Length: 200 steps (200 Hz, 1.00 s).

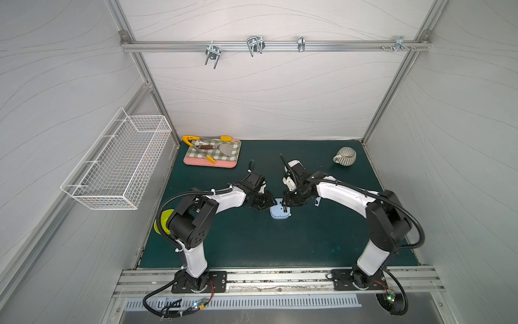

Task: Insert the battery into the alarm
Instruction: Install the battery in the alarm, then pick up the cover from the center of the board.

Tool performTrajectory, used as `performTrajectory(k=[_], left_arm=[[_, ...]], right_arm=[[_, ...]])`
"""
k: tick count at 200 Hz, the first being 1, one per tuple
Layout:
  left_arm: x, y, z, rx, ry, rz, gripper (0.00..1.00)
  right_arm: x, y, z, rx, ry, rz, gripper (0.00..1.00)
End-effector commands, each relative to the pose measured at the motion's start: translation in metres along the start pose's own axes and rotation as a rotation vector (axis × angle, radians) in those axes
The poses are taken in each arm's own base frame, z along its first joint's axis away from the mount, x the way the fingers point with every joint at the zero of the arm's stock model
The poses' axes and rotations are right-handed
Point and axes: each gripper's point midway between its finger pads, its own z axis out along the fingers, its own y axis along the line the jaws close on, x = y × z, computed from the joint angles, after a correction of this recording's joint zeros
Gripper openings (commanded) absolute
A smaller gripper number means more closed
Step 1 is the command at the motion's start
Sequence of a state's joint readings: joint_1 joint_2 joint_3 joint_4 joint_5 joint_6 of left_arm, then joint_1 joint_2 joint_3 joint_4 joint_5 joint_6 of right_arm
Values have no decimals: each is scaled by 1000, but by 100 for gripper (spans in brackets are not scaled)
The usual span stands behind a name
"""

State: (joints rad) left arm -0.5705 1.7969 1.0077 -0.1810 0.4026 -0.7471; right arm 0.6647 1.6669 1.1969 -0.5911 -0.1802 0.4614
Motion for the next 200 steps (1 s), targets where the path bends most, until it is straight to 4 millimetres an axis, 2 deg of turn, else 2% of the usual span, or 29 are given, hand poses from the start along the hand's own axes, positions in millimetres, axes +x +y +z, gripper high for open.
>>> performTrajectory(k=[1,17,41,62,79,136,200], left_arm=[[9,19,-3,-94,22,-8,52],[3,11,-11,-80,-3,8,58],[-10,-12,-27,-29,-61,47,72],[-24,-31,-47,14,-146,96,79],[-30,-39,-61,25,-198,137,84],[-29,-39,-73,45,-260,210,98],[-28,-34,-68,38,-262,218,98]], right_arm=[[-25,-43,-28,60,-146,136,41],[-28,-85,-34,117,-169,238,47],[-28,-140,-37,216,-171,366,49],[-27,-170,-33,265,-146,433,48],[-25,-182,-26,294,-115,455,46],[-17,-190,-5,322,-25,472,40],[-18,-175,6,293,18,442,25]])
